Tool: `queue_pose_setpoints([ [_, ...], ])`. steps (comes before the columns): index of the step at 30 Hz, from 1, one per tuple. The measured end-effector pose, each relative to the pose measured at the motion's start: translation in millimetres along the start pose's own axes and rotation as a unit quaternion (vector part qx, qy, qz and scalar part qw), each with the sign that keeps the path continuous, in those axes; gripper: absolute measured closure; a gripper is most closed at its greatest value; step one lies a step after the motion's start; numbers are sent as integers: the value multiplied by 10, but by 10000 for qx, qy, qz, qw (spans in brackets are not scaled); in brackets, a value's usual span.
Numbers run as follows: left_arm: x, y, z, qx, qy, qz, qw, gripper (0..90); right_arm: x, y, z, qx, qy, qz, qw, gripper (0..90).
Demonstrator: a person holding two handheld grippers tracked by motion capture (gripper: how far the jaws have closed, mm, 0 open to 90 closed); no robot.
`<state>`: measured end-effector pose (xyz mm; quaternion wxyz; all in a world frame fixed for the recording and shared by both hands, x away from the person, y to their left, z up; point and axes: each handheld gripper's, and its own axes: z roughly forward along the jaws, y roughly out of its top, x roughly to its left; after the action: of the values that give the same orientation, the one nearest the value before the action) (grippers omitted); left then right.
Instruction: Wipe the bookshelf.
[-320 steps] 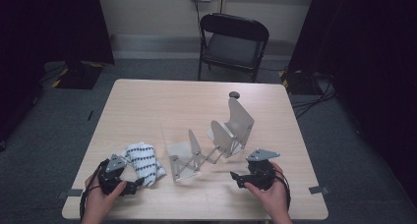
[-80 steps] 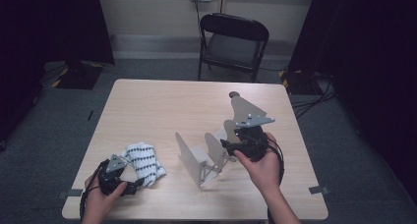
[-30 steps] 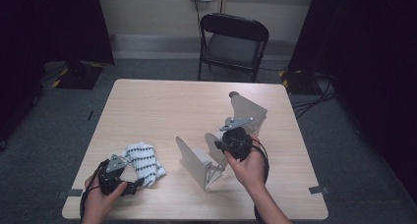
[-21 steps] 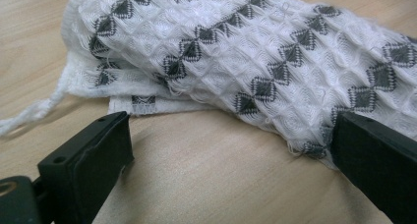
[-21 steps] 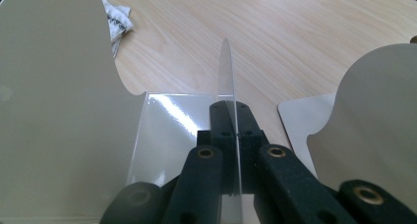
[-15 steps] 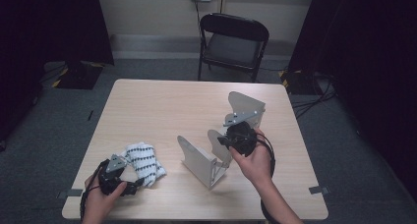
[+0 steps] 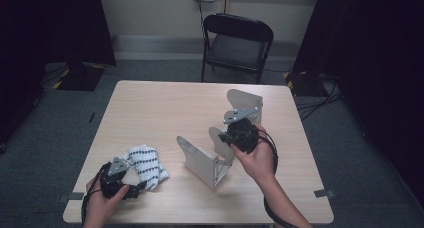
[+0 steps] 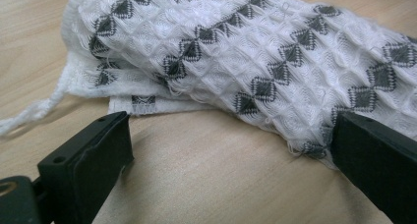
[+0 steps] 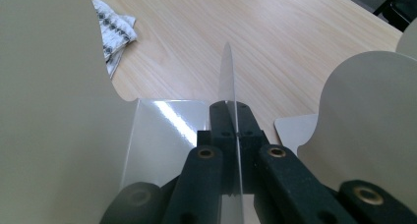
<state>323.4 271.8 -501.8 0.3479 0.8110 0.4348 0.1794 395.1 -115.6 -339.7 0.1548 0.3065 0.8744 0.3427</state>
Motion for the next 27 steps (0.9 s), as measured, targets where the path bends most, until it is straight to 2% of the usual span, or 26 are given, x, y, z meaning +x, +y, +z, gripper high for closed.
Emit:
queue_pose_setpoints([
  [3, 2, 1, 0, 5, -5, 7, 10000, 18, 7, 37, 34, -4, -17, -64, 10000, 900],
  [7, 4, 2, 3, -1, -15, 14, 10000, 17, 30, 139, 126, -127, 93, -151, 9998, 900],
  [10, 5, 3, 4, 1, -18, 19, 10000, 16, 36, 138, 156, -135, 187, -174, 9996, 900],
  [15, 5, 2, 4, 0, -17, 18, 10000, 16, 7, 56, 179, -83, 233, -184, 9995, 900],
  [16, 5, 3, 4, 2, -17, 18, 10000, 16, -6, 8, 159, -31, 202, -265, 9994, 900],
  [20, 5, 3, 4, 0, -19, 19, 10000, 16, -45, -44, 122, 24, 201, -299, 9993, 900],
  [23, 6, 3, 4, 2, -13, 22, 10000, 15, -149, -179, 73, 64, 264, -171, 9995, 900],
  [25, 6, 4, 4, 7, -12, 24, 10000, 15, -167, -209, 71, 67, 255, -137, 9996, 899],
  [27, 8, 5, 5, 16, -11, 31, 10000, 13, -251, -347, 65, 58, 234, 38, 9997, 895],
])
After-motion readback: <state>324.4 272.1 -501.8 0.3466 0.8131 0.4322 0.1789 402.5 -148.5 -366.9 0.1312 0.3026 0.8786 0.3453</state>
